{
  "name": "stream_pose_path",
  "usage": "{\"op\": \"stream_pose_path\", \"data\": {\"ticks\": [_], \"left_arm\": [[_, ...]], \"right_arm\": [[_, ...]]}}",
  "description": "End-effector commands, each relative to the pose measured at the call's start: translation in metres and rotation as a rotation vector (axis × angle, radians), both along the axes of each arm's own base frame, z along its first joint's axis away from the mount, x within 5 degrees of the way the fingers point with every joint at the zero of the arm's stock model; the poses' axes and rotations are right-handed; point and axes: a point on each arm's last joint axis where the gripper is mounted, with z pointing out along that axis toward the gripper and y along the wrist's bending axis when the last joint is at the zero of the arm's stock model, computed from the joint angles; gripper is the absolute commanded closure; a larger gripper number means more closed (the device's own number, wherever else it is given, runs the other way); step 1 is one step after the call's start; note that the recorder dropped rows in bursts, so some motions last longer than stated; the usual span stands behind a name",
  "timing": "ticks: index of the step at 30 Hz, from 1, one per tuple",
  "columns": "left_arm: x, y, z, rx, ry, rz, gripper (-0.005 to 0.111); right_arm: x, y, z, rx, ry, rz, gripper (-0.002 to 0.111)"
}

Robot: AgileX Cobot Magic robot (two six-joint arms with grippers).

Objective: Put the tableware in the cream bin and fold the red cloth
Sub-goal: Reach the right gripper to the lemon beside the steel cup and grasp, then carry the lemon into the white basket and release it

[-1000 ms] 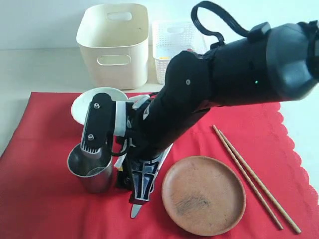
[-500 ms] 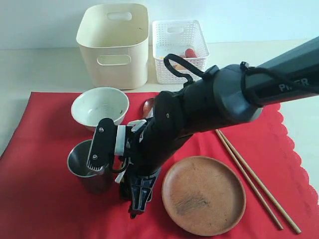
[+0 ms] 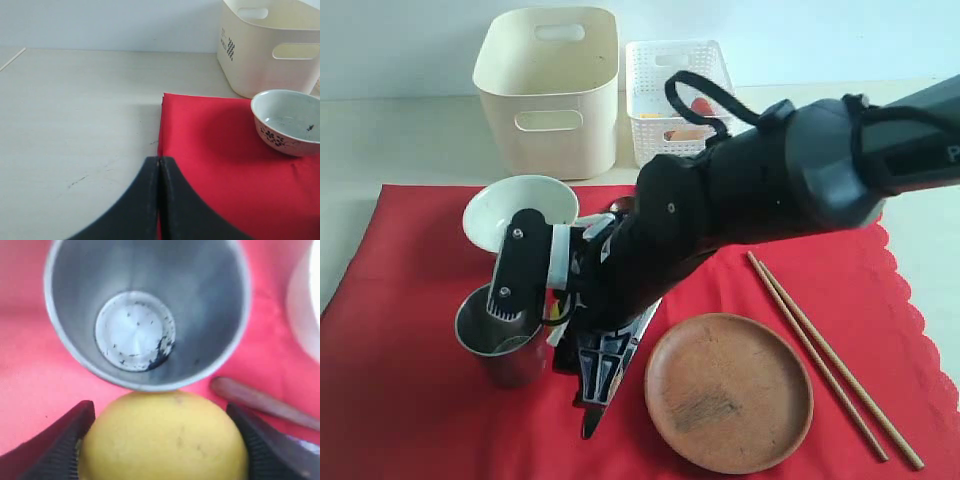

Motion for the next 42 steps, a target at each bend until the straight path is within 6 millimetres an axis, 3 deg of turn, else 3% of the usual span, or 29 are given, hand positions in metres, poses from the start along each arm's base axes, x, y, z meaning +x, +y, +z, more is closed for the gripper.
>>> {"op": "stream_pose_path", "data": {"ticks": [1, 6, 10, 19, 22, 27, 30, 34, 37, 40, 42], "left_arm": [[0.0, 0.0, 0.001, 0.005, -0.017, 0.002, 0.107], [0.0, 0.0, 0.001, 0.005, -0.017, 0.002, 0.107], [0.0, 0.0, 0.001, 0.005, -0.017, 0.002, 0.107], [0.0, 0.0, 0.001, 0.005, -0.017, 0.002, 0.107], [0.0, 0.0, 0.001, 0.005, -0.017, 0.002, 0.107], [0.0, 0.0, 0.001, 0.005, -0.017, 0.002, 0.107], [0.0, 0.0, 0.001, 0.005, -0.017, 0.002, 0.107], [0.0, 0.0, 0.001, 0.005, -0.017, 0.002, 0.107], [0.0, 0.0, 0.001, 0.005, -0.017, 0.002, 0.107], [0.0, 0.0, 0.001, 0.005, -0.017, 0.002, 0.107], [0.0, 0.0, 0.001, 0.005, -0.017, 0.002, 0.107]], "right_arm": [[-0.001, -0.002, 0.029, 0.062, -0.051, -0.005, 0.108], [-0.002, -0.009, 0.058, 0.105, -0.13, 0.013, 0.108], [0.011, -0.021, 0.072, 0.128, -0.192, -0.022, 0.108], [0.063, -0.055, 0.088, 0.24, -0.381, -0.262, 0.108], [0.093, -0.084, 0.099, 0.315, -0.505, -0.437, 0.108], [0.128, -0.108, 0.1, 0.327, -0.514, -0.569, 0.108], [0.162, -0.124, 0.1, 0.354, -0.472, -0.685, 0.108], [0.214, -0.13, 0.085, 0.34, -0.39, -0.722, 0.108], [0.254, -0.134, 0.066, 0.433, -0.325, -0.874, 0.108], [0.274, -0.133, 0.044, 0.48, -0.27, -0.961, 0.108], [0.277, -0.132, 0.031, 0.478, -0.242, -0.983, 0.108]]}}
